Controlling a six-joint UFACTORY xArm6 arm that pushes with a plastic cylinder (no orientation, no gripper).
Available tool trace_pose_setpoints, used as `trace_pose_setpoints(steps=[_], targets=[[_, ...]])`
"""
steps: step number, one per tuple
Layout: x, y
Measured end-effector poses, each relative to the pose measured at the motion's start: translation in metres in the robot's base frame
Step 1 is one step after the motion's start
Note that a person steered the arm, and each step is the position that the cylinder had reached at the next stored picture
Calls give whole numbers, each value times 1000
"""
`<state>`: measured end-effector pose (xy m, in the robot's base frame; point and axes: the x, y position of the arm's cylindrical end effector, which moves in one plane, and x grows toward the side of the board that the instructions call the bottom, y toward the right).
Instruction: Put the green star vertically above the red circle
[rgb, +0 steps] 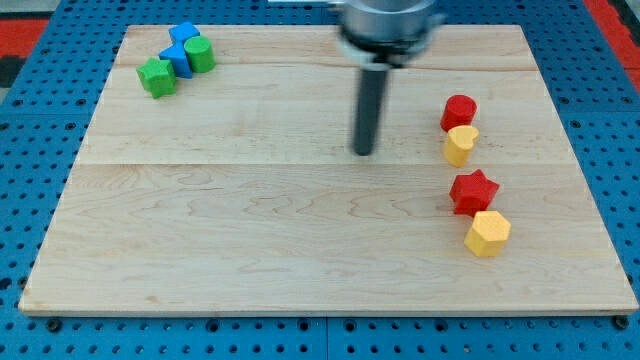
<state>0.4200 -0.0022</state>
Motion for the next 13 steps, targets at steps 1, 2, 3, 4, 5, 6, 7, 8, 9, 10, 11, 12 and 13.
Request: trace_pose_setpoints(steps=[1,2,3,4,5,6,7,8,9,10,11,12,13], targets=[[-5,-151],[-51,-255],[-84,-303],[-93,-276],[-126,-276],[-139,-219],[-118,-131],[-115,-105],[-114,-104],[-117,-158],[-119,-222],[-93,-250],[-85,-200]])
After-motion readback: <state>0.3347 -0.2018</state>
